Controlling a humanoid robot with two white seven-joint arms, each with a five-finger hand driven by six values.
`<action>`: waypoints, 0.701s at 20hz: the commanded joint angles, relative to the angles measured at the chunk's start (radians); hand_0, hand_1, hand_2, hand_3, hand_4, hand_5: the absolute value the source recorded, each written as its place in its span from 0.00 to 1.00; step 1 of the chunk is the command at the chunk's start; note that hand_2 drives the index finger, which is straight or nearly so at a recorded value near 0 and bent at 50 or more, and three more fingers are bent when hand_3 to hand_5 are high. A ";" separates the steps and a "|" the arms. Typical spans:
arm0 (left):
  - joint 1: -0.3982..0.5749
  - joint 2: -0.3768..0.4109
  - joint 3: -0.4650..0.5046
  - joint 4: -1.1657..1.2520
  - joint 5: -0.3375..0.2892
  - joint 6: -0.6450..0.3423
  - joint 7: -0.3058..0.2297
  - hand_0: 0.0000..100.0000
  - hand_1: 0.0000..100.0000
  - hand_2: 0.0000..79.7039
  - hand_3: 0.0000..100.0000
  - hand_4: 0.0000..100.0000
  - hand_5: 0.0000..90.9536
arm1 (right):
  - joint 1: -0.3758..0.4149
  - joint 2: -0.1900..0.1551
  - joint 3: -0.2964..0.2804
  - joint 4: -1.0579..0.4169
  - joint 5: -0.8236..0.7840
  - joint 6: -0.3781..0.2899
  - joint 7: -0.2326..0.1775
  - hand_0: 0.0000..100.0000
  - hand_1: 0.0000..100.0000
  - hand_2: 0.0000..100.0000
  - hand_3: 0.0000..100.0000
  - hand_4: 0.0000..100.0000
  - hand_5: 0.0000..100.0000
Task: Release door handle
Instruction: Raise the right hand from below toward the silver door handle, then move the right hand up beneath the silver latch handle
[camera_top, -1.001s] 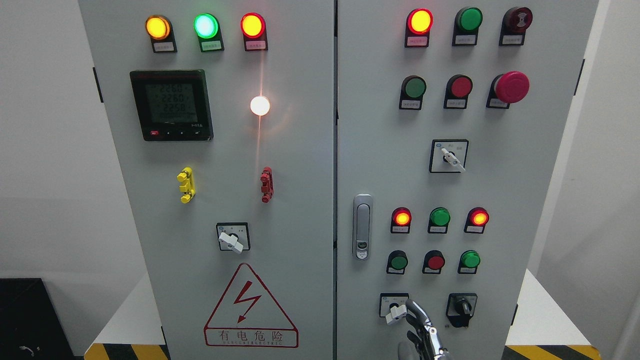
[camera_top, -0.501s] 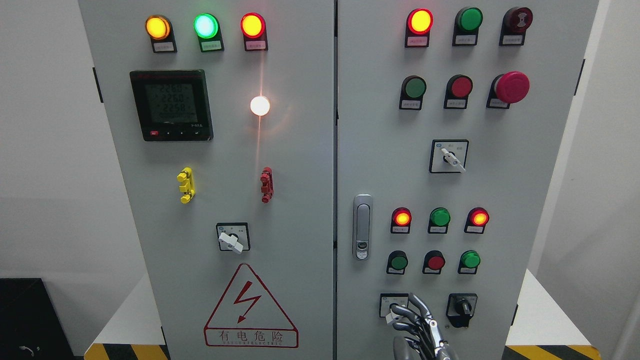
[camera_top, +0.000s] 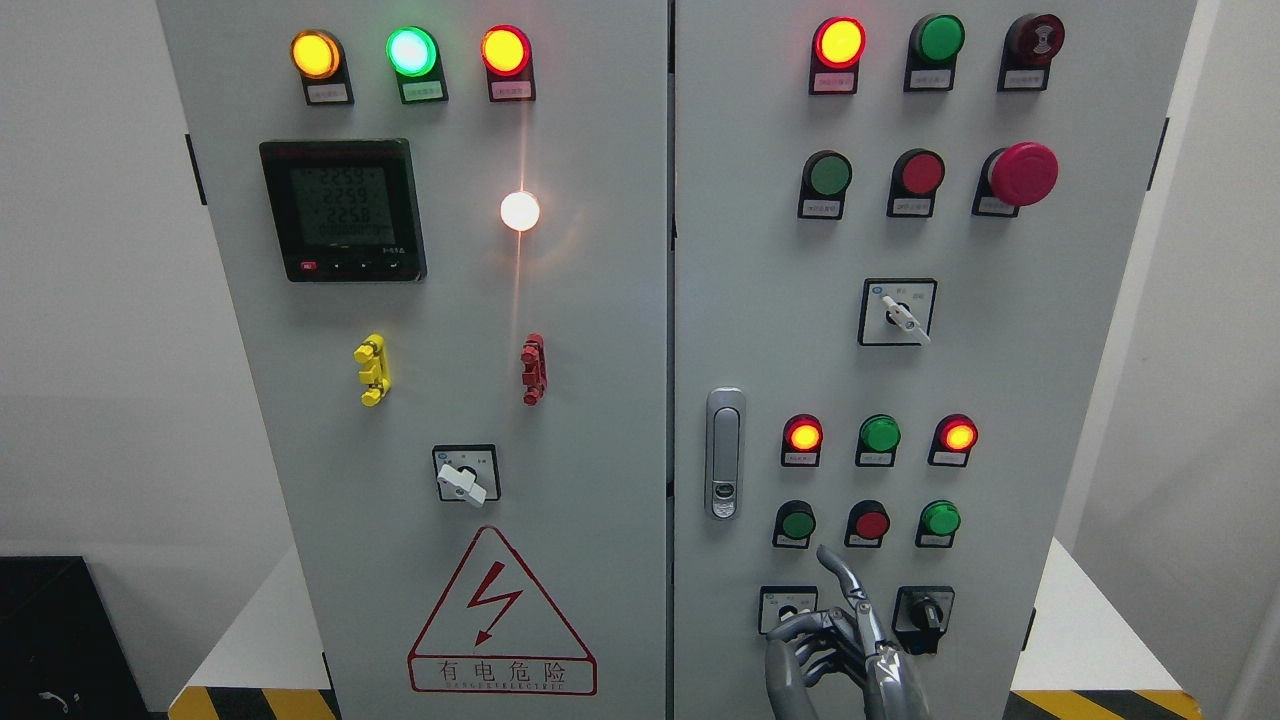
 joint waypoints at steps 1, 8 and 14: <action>0.020 0.000 0.000 0.000 0.000 0.000 0.000 0.12 0.56 0.00 0.00 0.00 0.00 | -0.039 0.001 -0.003 0.025 0.242 0.001 -0.002 0.54 0.33 0.00 0.95 0.99 1.00; 0.020 0.000 0.000 0.000 0.001 0.000 0.000 0.12 0.56 0.00 0.00 0.00 0.00 | -0.092 0.003 0.002 0.085 0.379 0.001 -0.005 0.54 0.35 0.00 0.98 1.00 1.00; 0.020 0.000 0.000 0.000 0.001 0.000 0.000 0.12 0.56 0.00 0.00 0.00 0.00 | -0.112 0.003 0.007 0.133 0.550 0.003 -0.035 0.54 0.34 0.00 1.00 1.00 1.00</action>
